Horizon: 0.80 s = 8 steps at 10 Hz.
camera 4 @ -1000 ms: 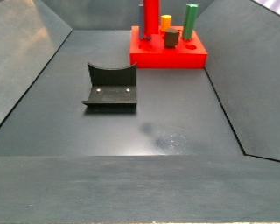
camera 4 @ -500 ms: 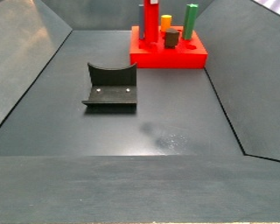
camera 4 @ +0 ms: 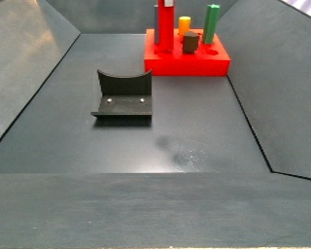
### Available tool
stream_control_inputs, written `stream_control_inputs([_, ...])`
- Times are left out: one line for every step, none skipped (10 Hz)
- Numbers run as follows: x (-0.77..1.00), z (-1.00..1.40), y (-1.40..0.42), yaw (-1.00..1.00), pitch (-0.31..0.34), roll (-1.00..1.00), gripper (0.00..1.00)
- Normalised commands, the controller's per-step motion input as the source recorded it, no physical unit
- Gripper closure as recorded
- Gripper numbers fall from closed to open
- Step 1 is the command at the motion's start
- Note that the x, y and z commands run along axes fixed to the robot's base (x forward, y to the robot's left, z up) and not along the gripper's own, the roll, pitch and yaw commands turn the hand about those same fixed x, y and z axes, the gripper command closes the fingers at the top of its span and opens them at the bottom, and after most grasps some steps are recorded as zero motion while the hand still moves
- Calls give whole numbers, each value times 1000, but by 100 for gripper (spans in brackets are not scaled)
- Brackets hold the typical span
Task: Pick up the arch object. Move up. Move to above the board. Insert the arch object.
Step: Insert the arch object.
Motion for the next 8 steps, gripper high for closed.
stream_control_inputs([349,-220,40,0,0,-64,100])
stream_control_inputs([346,-111,137,-17,0,-104,100])
stream_control_inputs([77,-100,180,-63,-10,-89,100])
stream_control_inputs([-197,-114,149,-43,-36,-57,100])
stream_control_inputs([-386,-177,54,-86,-74,-54,100])
stream_control_inputs([-491,-174,0,-189,-114,-80,100])
stream_control_inputs([-457,-189,0,-191,-114,-79,100])
stream_control_inputs([-231,-251,0,-154,-79,-51,100])
